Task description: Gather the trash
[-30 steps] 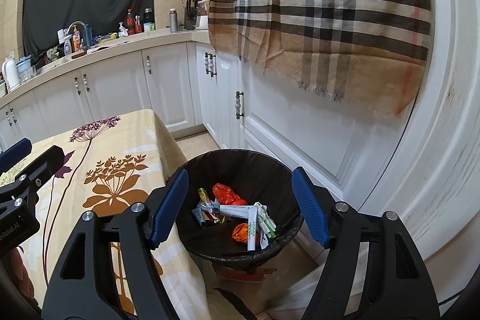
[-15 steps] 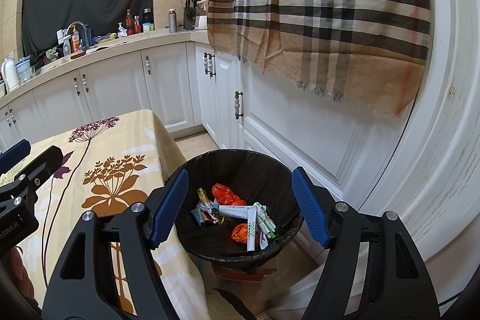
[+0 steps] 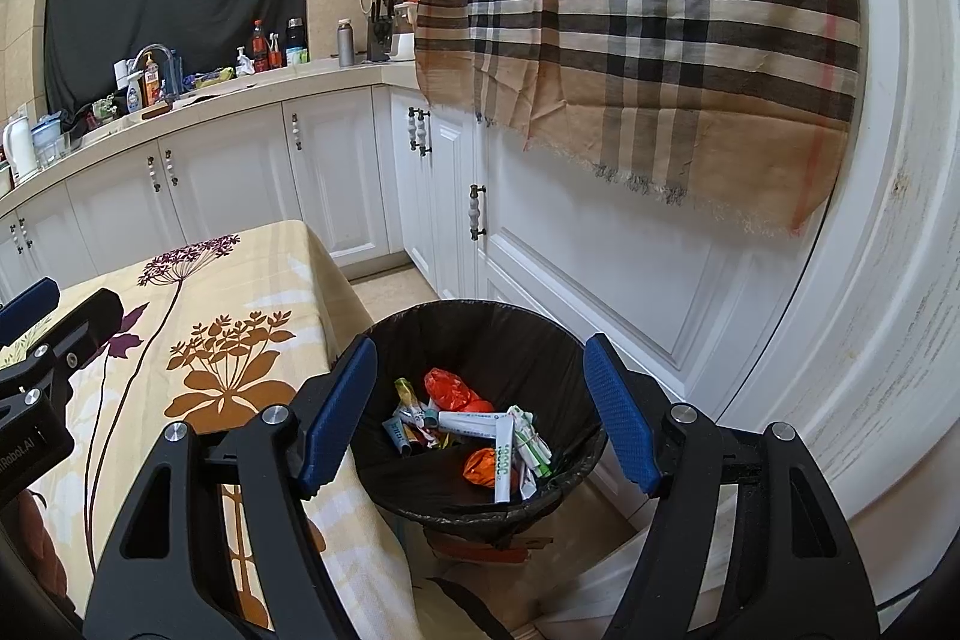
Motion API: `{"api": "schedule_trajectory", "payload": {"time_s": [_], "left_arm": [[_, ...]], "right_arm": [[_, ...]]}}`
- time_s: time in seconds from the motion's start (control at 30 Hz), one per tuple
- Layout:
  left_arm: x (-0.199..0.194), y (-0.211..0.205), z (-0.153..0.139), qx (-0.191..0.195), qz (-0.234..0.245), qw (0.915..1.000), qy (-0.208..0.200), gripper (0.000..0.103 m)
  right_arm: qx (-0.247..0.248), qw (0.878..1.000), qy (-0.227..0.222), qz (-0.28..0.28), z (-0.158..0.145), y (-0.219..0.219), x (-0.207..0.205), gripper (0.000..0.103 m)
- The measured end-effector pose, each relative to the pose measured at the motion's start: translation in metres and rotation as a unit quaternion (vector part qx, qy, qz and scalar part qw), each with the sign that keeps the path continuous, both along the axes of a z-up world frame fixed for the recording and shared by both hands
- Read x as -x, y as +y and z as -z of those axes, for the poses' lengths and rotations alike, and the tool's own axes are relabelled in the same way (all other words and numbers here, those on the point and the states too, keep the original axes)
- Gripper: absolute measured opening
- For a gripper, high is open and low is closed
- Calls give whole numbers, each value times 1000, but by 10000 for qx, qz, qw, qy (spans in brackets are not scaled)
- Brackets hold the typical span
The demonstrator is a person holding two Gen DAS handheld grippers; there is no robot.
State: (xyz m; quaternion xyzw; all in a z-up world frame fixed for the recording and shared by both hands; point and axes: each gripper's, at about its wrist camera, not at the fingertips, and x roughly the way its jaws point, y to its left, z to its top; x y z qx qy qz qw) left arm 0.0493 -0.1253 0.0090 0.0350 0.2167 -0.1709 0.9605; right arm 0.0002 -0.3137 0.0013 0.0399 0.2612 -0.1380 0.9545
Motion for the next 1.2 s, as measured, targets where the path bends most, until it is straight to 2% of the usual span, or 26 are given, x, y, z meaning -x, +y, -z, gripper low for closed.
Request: {"api": "schedule_trajectory", "payload": {"time_s": [1.07, 1.2], "left_arm": [[2, 1, -3, -14, -163, 9999, -41, 85], [-2, -1, -1, 16, -23, 10000, 87, 87]], "right_arm": [[14, 10000, -23, -15, -3, 4, 0, 70], [27, 10000, -15, -21, -3, 6, 0, 70]]}}
